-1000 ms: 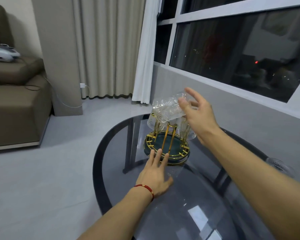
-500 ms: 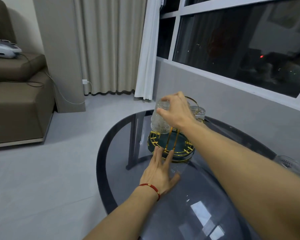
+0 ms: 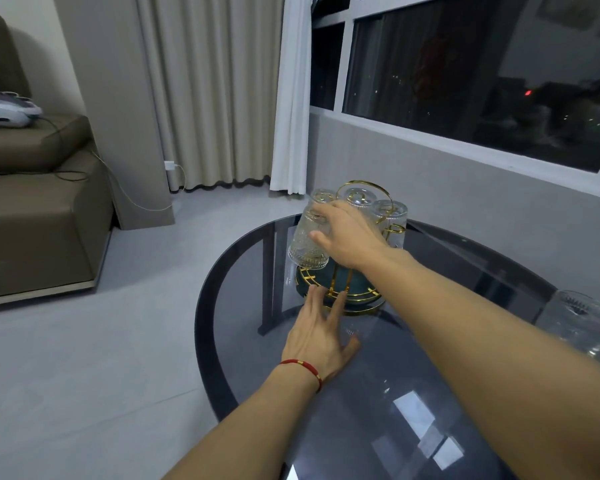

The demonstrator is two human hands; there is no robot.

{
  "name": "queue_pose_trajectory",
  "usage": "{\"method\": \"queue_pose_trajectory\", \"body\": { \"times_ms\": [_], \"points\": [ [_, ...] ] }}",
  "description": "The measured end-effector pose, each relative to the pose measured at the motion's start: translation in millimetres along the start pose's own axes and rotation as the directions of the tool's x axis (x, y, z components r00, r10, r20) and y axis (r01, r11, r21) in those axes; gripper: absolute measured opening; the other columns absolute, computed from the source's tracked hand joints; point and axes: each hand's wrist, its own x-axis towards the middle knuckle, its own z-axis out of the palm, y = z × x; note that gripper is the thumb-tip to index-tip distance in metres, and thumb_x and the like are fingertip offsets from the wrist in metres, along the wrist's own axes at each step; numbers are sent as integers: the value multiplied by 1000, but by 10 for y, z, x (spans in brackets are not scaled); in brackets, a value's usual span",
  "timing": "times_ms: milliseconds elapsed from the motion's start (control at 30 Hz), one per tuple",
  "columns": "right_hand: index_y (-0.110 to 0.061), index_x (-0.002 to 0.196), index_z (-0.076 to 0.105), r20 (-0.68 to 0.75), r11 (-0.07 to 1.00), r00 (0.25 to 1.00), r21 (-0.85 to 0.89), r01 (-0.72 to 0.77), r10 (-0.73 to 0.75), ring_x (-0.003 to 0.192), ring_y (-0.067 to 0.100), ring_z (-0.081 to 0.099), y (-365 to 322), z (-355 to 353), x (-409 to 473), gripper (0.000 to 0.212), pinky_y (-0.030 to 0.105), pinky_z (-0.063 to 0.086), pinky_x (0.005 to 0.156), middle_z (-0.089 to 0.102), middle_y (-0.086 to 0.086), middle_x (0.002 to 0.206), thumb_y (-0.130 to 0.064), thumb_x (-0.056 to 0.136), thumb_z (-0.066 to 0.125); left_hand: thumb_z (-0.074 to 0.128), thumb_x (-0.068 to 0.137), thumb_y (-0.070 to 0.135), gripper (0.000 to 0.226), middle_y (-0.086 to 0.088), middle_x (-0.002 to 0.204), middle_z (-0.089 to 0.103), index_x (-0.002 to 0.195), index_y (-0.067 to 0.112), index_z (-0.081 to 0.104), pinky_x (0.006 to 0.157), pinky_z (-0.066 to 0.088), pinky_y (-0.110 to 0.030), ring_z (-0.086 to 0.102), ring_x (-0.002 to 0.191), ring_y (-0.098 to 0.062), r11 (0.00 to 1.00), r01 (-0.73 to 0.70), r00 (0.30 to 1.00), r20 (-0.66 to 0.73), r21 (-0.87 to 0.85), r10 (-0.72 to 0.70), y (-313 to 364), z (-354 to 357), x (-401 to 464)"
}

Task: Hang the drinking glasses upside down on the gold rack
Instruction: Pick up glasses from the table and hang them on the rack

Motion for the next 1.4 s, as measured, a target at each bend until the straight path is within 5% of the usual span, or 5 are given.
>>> {"method": "queue_pose_trajectory", "body": {
  "times_ms": [400,667,867,1000,1400],
  "points": [
    [-14,131,69,-261,958,931,202,-204,254,139,24,50,985,-293,-1805,39,34,37,116,56,6,148,-8,93,62,60,92,39,65,-4,159,36,152,26,39,122,25,-40,21,150,-23,967,-177,984,-24,-181,175,906,65,-3],
    [-15,128,68,-427,762,633,414,-498,646,127,28,54,1658,-548,-2761,45,32,42,104,59,7,136,-1,85,65,62,93,37,68,5,163,31,155,34,32,121,15,-29,16,152,-13,902,-260,931,159,-344,329,1612,300,-164],
    [-8,167,-1,-190,503,472,455,-735,861,152,42,33,2114,-505,-3012,119,51,36,117,26,23,170,-31,87,83,63,93,36,67,13,158,38,153,39,34,121,27,-33,30,146,-6,834,-106,933,236,-541,272,1823,309,-242],
    [-10,158,24,-116,351,356,600,-719,927,128,42,59,2277,-378,-2977,108,45,48,95,56,21,151,-39,78,89,64,92,37,66,18,157,38,151,46,35,117,30,-29,33,142,0,782,-33,937,254,-622,241,1892,320,-276],
    [-42,128,58,-104,667,727,502,-551,679,98,4,64,1875,-522,-2937,79,20,49,77,70,-17,112,-62,57,86,74,76,60,82,9,137,56,147,37,41,97,53,-26,60,118,-2,631,96,950,260,-770,172,1890,165,-167]
  ]
}}
